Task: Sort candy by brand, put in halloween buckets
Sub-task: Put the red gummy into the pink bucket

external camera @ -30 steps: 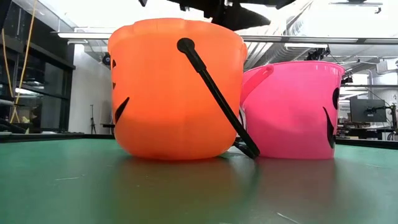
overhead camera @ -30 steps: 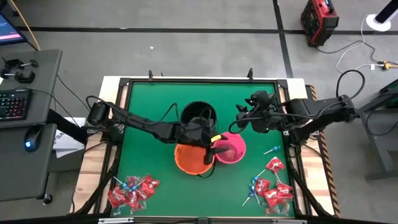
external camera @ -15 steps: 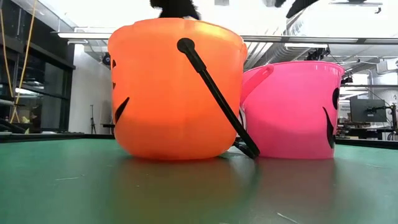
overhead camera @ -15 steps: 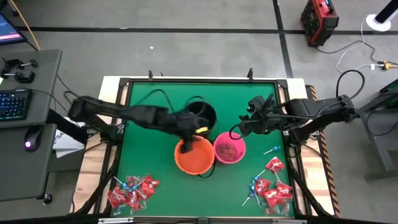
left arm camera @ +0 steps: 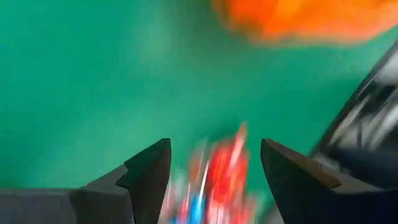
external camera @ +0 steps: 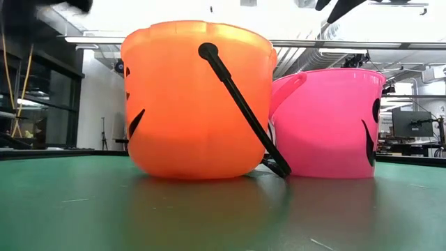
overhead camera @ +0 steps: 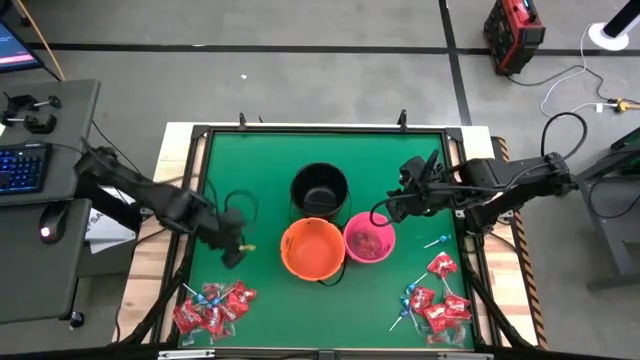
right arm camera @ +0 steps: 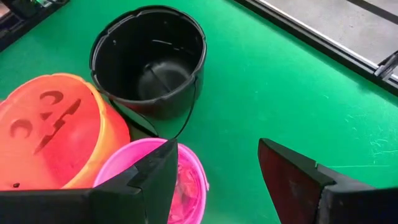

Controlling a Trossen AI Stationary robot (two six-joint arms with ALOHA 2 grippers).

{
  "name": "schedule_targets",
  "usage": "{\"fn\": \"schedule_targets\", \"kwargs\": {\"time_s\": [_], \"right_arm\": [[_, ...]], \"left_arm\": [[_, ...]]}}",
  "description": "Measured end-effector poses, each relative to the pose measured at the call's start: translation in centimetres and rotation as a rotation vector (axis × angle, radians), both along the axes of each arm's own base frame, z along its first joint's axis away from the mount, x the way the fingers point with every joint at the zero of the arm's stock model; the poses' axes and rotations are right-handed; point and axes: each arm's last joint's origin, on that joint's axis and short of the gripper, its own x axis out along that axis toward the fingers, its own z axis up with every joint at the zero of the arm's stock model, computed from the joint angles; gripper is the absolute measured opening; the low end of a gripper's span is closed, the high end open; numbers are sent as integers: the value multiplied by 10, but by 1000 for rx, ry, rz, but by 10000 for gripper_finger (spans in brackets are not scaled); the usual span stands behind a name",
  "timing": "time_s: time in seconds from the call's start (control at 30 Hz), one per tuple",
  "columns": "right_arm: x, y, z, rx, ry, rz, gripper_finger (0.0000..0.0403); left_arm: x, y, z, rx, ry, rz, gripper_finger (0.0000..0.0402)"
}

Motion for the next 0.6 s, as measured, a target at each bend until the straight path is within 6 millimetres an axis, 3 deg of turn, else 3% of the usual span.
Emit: {"fn": "schedule_targets", "kwargs": {"time_s": [0.13, 0.33, 0.6], "right_arm": [[0, 0, 0, 0, 0, 0, 215], [0, 0, 0, -2, -2, 0, 215], [0, 0, 0, -13, -5, -6, 215]], "left_arm": [[-17, -21, -43, -132, 274, -71, 239], [-23, -45, -94, -129, 333, -167, 239], [-23, -51, -120, -42, 421, -238, 239]]}}
